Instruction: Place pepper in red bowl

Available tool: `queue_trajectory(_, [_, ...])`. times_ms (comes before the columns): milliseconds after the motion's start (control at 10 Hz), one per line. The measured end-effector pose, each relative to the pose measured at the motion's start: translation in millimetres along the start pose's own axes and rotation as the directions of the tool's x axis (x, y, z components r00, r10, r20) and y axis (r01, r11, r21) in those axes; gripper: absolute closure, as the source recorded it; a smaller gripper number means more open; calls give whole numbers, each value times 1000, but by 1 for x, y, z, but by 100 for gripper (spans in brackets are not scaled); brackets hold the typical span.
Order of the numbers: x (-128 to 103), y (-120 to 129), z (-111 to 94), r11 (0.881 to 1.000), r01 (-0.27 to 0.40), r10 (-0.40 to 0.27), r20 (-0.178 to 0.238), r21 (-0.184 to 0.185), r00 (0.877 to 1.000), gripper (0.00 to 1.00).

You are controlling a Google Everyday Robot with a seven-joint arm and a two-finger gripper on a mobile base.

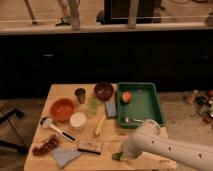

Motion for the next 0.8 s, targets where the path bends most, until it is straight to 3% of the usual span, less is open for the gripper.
queue_trajectory(100, [-1, 0, 0, 1000, 6, -6, 0, 1, 1000, 98])
queue_trajectory(400, [-4, 0, -6, 1000, 21, -21, -4, 17, 1000, 100])
queue_trajectory(800, [-19, 1, -36, 993, 48, -48, -4, 106, 999, 100])
